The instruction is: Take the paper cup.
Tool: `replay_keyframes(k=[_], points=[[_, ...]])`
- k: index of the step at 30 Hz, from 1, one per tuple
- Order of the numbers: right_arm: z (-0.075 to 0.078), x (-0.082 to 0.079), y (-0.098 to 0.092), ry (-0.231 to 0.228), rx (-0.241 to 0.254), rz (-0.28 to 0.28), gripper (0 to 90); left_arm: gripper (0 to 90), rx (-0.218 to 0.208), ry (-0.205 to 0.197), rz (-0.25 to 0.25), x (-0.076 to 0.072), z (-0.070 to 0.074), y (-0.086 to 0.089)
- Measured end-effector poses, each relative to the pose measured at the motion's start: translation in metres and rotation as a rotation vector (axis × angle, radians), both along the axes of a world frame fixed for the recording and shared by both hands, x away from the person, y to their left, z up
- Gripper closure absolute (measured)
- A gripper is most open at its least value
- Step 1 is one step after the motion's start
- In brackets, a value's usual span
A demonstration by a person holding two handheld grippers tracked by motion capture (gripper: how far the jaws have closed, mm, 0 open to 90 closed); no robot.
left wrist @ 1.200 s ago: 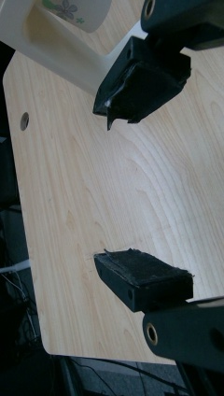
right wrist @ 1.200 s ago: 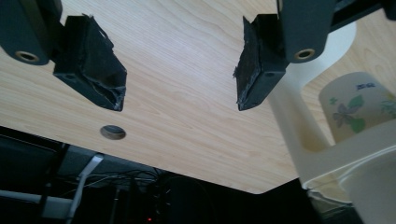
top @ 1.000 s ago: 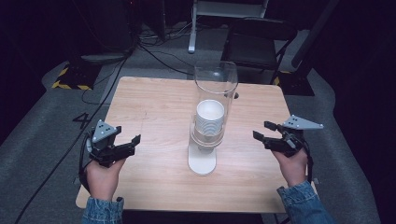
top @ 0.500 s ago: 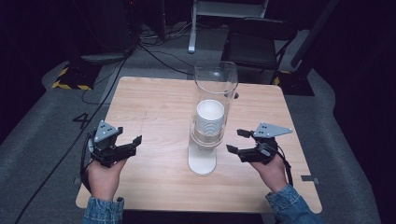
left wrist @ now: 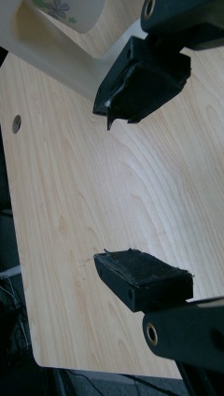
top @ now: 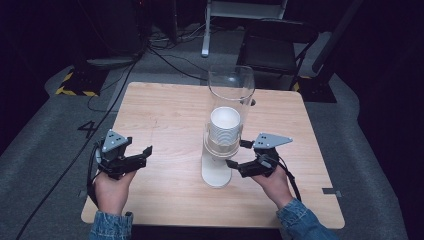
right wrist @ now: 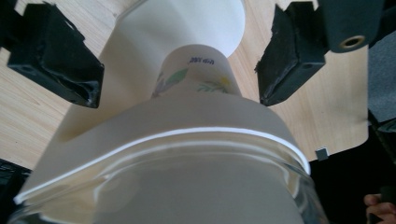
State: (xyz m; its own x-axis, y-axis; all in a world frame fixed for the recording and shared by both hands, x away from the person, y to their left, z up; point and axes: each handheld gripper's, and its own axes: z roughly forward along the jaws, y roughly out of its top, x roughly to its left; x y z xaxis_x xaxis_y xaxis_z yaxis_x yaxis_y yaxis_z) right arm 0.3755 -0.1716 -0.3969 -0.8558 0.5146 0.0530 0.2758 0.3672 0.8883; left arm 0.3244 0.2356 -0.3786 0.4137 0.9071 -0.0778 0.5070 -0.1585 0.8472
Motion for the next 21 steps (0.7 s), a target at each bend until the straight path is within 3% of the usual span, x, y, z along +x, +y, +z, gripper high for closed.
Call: replay_keyframes(k=[5,15,18,21], points=[[-0.010,0.006,0.009,-0.007,0.004,-0.027,11.5,25.1,0.008,0.008,-0.004,0.002,-0.002,0.000],[-0.024,0.009,0.026,0.001,0.024,-0.024,11.5,25.1,0.008,0.014,-0.005,0.003,-0.004,0.000],[-0.026,0.008,0.028,-0.001,0.052,-0.018,16.1,25.0,0.007,0.019,-0.003,0.003,-0.005,0.000],[-0.024,0.005,0.029,-0.047,0.057,-0.019,28.0,25.0,0.005,0.018,-0.002,0.003,-0.005,0.000]])
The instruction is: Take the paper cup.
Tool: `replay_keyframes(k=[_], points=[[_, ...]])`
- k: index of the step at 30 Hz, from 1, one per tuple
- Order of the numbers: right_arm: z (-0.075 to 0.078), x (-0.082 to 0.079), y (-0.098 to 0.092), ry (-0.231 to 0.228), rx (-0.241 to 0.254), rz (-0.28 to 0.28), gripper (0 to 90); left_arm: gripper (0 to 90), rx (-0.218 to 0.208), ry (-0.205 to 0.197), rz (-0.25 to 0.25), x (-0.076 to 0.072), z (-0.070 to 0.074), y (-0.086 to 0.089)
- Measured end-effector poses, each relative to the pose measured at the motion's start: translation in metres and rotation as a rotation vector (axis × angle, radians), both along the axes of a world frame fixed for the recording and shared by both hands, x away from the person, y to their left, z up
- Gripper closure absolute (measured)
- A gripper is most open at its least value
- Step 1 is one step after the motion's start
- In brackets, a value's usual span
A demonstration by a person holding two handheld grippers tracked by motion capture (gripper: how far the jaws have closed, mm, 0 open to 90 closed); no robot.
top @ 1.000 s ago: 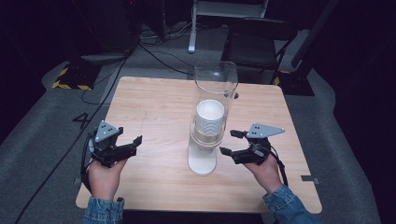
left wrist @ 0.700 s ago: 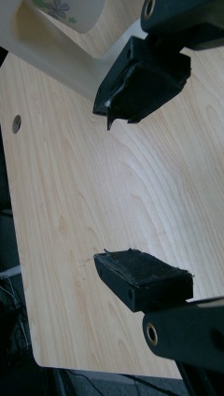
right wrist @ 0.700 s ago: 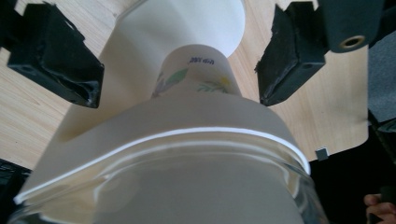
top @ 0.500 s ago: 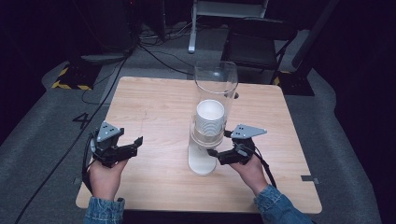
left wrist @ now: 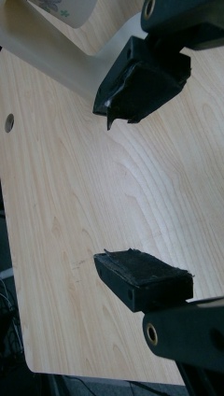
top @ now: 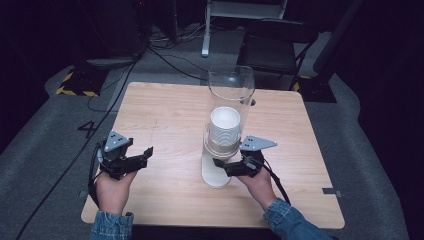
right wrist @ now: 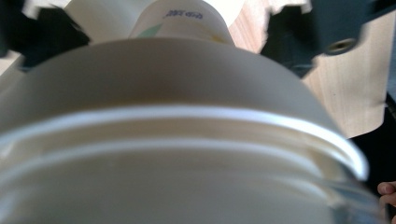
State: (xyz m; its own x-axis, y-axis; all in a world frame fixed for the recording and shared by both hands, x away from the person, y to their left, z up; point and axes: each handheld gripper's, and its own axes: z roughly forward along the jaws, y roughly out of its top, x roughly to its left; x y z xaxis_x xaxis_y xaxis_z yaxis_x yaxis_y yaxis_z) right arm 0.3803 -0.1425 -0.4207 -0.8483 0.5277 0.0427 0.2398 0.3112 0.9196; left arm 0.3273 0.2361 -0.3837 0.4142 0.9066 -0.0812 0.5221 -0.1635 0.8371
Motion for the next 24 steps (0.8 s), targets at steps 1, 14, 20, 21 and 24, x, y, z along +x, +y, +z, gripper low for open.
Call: replay_keyframes(k=[1,14,20,21,24], points=[[0.0000,0.0000,0.0000,0.000,0.000,0.000,28.0,25.1,0.000,0.000,0.000,0.0000,0.0000,0.0000],[-0.0011,-0.0007,-0.0019,-0.027,-0.004,0.010,32.0,25.0,0.001,0.005,-0.001,0.0003,-0.0011,-0.0002],[-0.0037,0.0004,-0.0033,-0.045,0.003,0.022,32.2,24.9,0.003,0.008,-0.005,0.0003,-0.0013,-0.0003],[-0.0037,0.0004,-0.0033,-0.045,0.003,0.022,32.2,24.9,0.003,0.008,-0.005,0.0003,-0.0013,-0.0003],[-0.0045,0.0014,-0.0038,-0.052,0.002,0.026,32.2,24.9,0.005,0.009,-0.007,0.0005,-0.0014,-0.0010]])
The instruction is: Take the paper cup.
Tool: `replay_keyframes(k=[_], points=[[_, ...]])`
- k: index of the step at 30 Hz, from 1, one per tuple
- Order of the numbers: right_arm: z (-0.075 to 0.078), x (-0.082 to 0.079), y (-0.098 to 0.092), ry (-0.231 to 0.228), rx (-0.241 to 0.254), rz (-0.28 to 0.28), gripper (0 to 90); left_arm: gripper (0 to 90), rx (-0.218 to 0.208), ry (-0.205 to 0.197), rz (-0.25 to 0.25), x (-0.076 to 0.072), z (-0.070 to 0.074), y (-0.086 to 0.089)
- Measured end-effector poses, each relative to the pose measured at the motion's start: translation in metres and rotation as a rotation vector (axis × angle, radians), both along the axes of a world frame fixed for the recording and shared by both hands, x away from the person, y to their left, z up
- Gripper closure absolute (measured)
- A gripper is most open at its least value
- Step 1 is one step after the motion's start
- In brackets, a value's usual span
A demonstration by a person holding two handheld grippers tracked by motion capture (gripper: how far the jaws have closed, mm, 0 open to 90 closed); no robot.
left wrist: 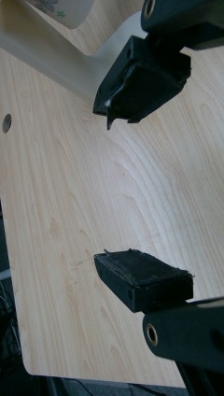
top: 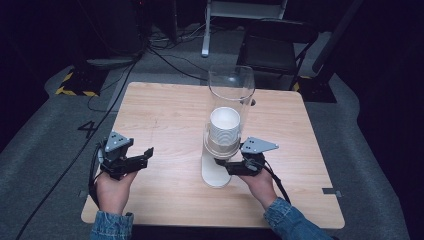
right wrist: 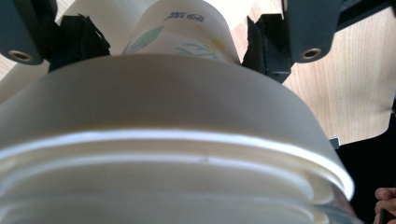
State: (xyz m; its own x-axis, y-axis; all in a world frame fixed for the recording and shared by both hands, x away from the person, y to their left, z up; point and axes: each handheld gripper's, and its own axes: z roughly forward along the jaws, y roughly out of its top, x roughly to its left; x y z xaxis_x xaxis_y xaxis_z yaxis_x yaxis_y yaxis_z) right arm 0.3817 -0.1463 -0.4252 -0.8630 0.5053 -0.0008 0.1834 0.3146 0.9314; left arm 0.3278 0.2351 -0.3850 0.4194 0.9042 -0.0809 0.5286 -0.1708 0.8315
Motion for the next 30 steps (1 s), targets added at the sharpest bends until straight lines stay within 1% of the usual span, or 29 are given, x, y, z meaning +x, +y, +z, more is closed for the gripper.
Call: replay_keyframes(k=[9,10,13,15,18,20,24,30], points=[[-0.0020,0.0018,-0.0010,-0.019,0.001,0.009,32.2,24.9,-0.001,0.000,0.002,0.0001,-0.0005,-0.0004],[-0.0030,0.0027,-0.0013,-0.034,-0.001,0.011,32.3,24.9,0.001,0.000,-0.001,0.0002,-0.0005,-0.0003],[-0.0037,0.0030,-0.0017,-0.040,-0.002,0.012,32.2,24.9,-0.001,0.000,0.001,-0.0001,-0.0004,-0.0007],[-0.0042,0.0034,-0.0016,-0.055,-0.007,0.011,32.2,24.9,0.001,-0.001,0.000,-0.0001,-0.0003,-0.0005],[-0.0057,0.0035,-0.0019,-0.067,-0.010,0.009,32.2,24.9,0.003,0.001,-0.001,0.0003,-0.0007,-0.0001],[-0.0063,0.0039,-0.0020,-0.068,-0.009,0.011,32.2,24.9,0.003,0.002,-0.001,0.0003,-0.0008,-0.0001],[-0.0081,0.0052,-0.0026,-0.053,0.004,0.017,32.4,24.9,0.002,0.003,-0.002,0.0002,-0.0008,-0.0003],[-0.0070,0.0018,-0.0015,-0.021,0.003,-0.004,32.5,24.9,0.003,0.002,-0.001,0.0003,-0.0008,-0.0001]])
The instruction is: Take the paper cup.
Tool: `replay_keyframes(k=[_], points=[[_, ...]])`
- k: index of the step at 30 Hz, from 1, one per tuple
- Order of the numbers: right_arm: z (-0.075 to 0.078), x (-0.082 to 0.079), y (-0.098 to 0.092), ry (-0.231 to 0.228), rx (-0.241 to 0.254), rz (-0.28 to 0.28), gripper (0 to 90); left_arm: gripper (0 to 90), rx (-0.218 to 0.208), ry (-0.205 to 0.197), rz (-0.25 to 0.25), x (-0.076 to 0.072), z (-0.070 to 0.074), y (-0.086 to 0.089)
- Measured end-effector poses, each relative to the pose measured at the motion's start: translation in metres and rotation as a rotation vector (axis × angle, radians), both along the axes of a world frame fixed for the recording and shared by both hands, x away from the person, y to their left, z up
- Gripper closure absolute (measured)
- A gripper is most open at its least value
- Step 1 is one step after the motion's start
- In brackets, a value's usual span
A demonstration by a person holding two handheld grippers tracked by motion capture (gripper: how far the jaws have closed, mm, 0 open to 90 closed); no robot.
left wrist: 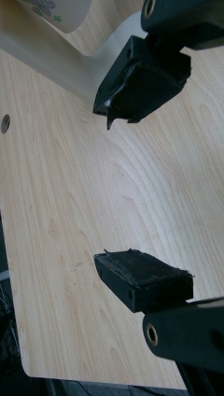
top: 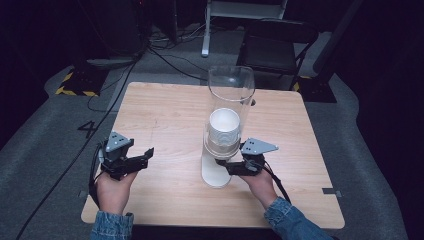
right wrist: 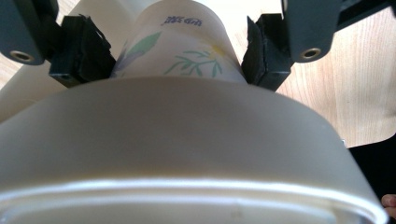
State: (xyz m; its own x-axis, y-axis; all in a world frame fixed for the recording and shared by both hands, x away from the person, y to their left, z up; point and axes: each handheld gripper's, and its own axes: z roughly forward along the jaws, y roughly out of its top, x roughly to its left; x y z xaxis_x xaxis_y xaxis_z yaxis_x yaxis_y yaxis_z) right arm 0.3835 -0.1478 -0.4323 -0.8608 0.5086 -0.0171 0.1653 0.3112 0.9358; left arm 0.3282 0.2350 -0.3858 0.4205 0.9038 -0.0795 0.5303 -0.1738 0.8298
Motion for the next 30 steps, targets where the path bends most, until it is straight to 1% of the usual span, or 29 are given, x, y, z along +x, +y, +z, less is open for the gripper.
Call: replay_keyframes(k=[8,11,15,18,23,24,25,26,27,28,29,30], points=[[0.001,-0.002,0.001,0.035,0.002,-0.020,32.6,24.9,-0.003,0.002,0.004,0.000,-0.001,0.000],[0.001,-0.003,0.001,0.040,-0.002,-0.025,32.6,24.9,0.000,0.002,0.001,0.000,-0.001,0.000],[0.000,-0.004,0.001,0.041,0.006,-0.029,32.6,24.9,0.003,0.002,0.000,0.000,-0.001,0.000],[0.000,-0.005,0.002,0.061,0.014,-0.035,32.7,24.9,-0.001,0.004,0.000,0.000,-0.001,0.000],[-0.001,-0.006,0.002,0.071,0.016,-0.043,32.7,24.9,-0.003,0.005,0.002,0.000,-0.001,0.000],[-0.001,-0.006,0.003,0.097,0.023,-0.037,33.0,24.9,-0.001,0.007,0.002,0.001,-0.002,0.000],[-0.001,-0.006,0.003,0.097,0.023,-0.037,33.0,24.9,-0.001,0.007,0.002,0.001,-0.002,0.000],[-0.003,-0.006,0.004,0.126,0.029,-0.035,33.5,24.9,0.001,0.007,0.000,0.001,-0.002,0.000],[-0.007,-0.006,0.009,0.155,-0.052,-0.050,35.1,24.9,-0.003,0.007,0.005,0.001,-0.002,0.001],[-0.007,-0.006,0.009,0.155,-0.052,-0.050,35.1,24.9,-0.003,0.007,0.005,0.001,-0.002,0.001],[-0.012,-0.004,0.009,0.166,-0.069,-0.041,35.5,24.9,-0.005,0.009,0.004,0.001,-0.002,0.001],[-0.019,-0.001,0.007,0.183,-0.050,-0.026,35.6,24.9,-0.008,0.006,0.007,0.001,-0.002,0.002]])
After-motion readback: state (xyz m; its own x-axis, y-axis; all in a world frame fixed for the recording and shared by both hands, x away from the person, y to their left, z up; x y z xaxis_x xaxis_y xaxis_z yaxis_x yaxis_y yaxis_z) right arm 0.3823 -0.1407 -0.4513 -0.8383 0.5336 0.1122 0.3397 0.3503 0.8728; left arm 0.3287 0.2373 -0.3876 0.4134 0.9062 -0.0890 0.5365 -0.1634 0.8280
